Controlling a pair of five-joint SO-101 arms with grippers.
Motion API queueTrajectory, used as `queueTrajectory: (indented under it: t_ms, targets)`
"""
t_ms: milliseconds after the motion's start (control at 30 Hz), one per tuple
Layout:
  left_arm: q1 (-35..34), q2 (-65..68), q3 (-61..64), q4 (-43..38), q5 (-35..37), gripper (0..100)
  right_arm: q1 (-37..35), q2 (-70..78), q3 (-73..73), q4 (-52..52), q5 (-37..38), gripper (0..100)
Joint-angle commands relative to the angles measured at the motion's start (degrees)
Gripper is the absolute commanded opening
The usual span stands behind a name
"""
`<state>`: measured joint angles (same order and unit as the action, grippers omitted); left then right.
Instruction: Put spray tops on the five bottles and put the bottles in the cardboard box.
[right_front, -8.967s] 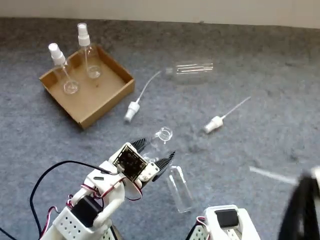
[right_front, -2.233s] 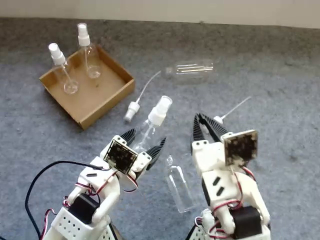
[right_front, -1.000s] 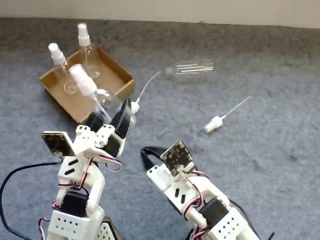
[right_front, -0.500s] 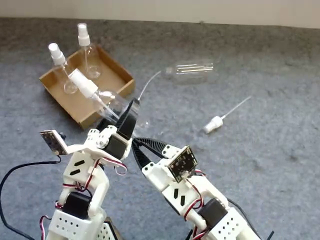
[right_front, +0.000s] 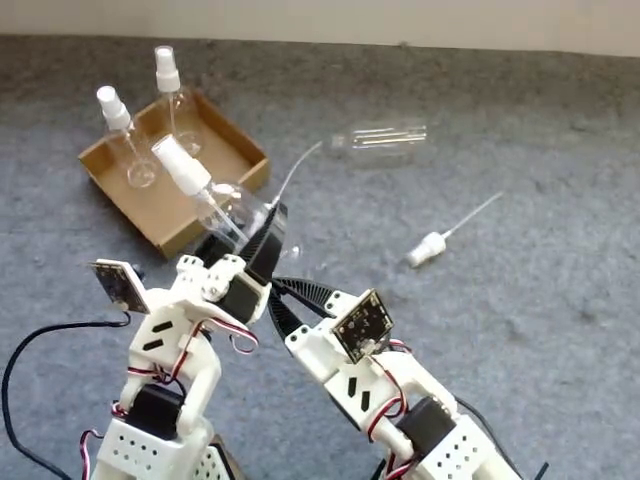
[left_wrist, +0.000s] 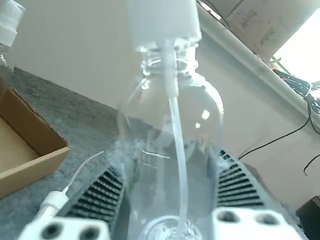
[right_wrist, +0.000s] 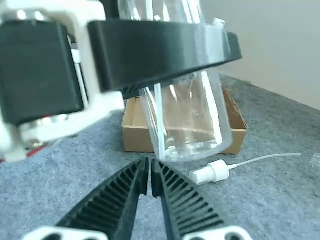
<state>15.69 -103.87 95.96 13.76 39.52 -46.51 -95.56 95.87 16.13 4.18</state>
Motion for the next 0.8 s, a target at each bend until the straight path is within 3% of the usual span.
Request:
queueTrajectory:
  t_ms: [0, 767]
  targets:
    - [3.6, -0.5, 1.2, 1.0, -1.0, 5, -0.1, -0.7, 7.5, 0.6, 0.7, 1.2]
    - [4.3, -0.5, 1.2, 4.4, -1.0, 6, 13.8, -0.7, 7.3, 0.4, 0.7, 1.2]
